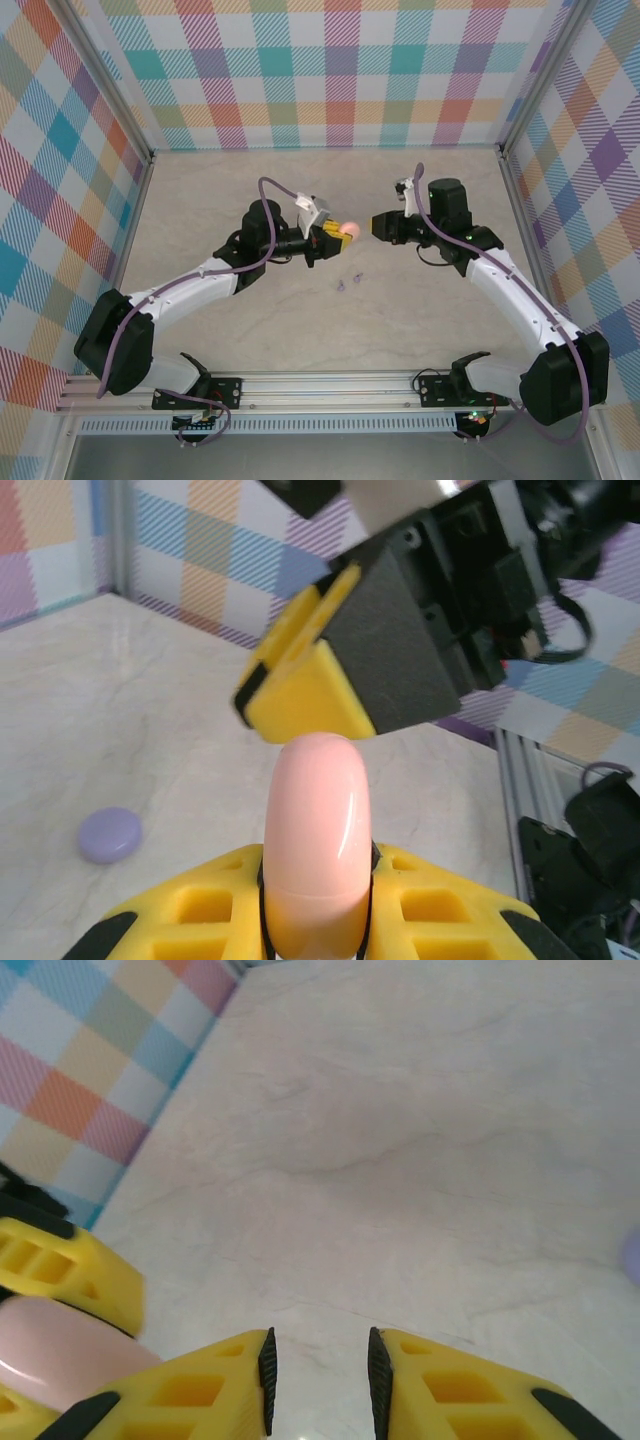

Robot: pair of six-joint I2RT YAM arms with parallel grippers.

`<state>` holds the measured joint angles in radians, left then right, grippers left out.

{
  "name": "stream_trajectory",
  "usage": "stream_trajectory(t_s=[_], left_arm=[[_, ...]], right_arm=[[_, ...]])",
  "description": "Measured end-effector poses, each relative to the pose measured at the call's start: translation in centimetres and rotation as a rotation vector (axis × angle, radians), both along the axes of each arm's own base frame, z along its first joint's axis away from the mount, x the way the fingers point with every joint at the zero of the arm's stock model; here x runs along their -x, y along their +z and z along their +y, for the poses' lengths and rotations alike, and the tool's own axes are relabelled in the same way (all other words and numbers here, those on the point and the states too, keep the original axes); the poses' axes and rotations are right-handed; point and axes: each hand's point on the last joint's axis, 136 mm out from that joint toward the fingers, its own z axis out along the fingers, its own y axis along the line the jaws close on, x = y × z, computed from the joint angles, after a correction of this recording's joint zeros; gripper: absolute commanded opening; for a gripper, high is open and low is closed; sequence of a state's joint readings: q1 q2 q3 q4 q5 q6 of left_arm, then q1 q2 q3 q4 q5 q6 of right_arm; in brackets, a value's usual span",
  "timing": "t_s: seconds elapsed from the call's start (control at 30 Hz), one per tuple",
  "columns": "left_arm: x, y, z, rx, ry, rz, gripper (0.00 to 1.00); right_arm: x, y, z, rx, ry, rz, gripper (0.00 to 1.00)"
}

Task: Insert the wireless bluetooth earbuds into the charging case

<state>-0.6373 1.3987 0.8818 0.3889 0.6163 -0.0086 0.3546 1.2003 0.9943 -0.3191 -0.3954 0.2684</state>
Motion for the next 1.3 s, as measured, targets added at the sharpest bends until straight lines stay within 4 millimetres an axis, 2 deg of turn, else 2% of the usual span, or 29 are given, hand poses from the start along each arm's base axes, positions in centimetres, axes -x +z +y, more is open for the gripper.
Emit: stream_trajectory(t_s=[0.2,0.43,0.6,0.73,0.9,1.3], left_arm=[[-4.4,-0.9,1.5,-0.031,0.175,0.103,0.21],[-11.3,-2.6,2.8,-0.088,0.363,0.300,0.22],[-15.9,-5.3,4.2,-0.113,0.457,0.453,0.22],[-17.9,-7.7,4.5,-0.135,0.484,0.540,0.21],[-20.2,-9.8,3.5,-0.146,0.487,0.604,0.21],[-24.1,-16.2,2.0,-0.206,0.503,0.722,0.21]], right_arm=[[-0.5,-2.2,-2.3,0.118,-0.117,0.047,0.36],[0.3,-2.8,-3.4,0.157,-0.144,0.046,0.37],[0.8,-3.2,-3.6,0.160,-0.143,0.053,0.38],[1.4,-3.8,-3.8,0.165,-0.142,0.066,0.38],[1.8,-4.3,-3.9,0.166,-0.143,0.080,0.39],[2.8,-5.0,-4.2,0.155,-0.155,0.105,0.40]])
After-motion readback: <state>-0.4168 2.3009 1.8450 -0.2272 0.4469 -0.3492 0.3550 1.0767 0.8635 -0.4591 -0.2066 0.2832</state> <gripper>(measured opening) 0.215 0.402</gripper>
